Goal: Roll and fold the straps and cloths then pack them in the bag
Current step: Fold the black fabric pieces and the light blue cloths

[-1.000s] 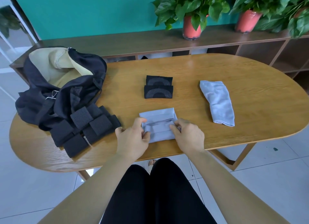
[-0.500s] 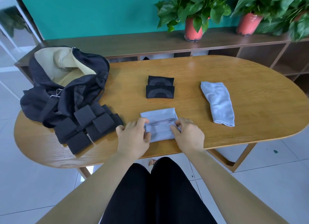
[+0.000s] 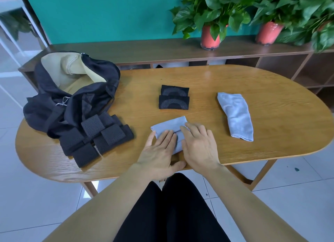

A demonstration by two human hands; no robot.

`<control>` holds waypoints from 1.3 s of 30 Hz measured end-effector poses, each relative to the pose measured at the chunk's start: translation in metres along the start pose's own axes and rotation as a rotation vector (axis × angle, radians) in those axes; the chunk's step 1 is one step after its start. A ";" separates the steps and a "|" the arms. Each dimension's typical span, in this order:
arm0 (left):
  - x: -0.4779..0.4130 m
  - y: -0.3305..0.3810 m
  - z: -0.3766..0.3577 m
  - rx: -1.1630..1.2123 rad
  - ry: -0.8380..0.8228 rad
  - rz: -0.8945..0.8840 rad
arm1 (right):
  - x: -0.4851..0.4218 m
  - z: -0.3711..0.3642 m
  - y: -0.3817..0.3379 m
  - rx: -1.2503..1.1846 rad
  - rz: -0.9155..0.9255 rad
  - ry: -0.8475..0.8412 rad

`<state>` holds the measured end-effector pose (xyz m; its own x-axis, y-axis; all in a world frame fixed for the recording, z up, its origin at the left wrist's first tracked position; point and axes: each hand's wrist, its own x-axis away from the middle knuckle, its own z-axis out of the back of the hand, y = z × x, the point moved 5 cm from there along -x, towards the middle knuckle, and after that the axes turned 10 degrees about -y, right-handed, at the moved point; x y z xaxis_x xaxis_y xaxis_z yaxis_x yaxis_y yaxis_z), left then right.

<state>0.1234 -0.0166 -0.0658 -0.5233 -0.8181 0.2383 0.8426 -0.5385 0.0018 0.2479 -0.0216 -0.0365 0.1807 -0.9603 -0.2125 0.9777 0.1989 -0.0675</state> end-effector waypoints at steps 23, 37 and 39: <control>0.045 -0.016 -0.007 -0.016 0.291 -0.264 | 0.056 -0.012 0.002 -0.098 0.205 -0.291; 0.025 -0.046 0.031 0.634 0.378 0.176 | 0.013 -0.004 0.027 -0.753 -0.356 -0.086; 0.018 -0.047 0.032 0.611 0.365 0.205 | 0.009 -0.009 0.029 -0.710 -0.412 -0.064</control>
<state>0.0787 0.0004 -0.0308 -0.2674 -0.9625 -0.0460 0.7928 -0.2469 0.5573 0.2769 -0.0225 -0.0492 -0.1508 -0.9884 0.0186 0.6706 -0.1161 -0.7327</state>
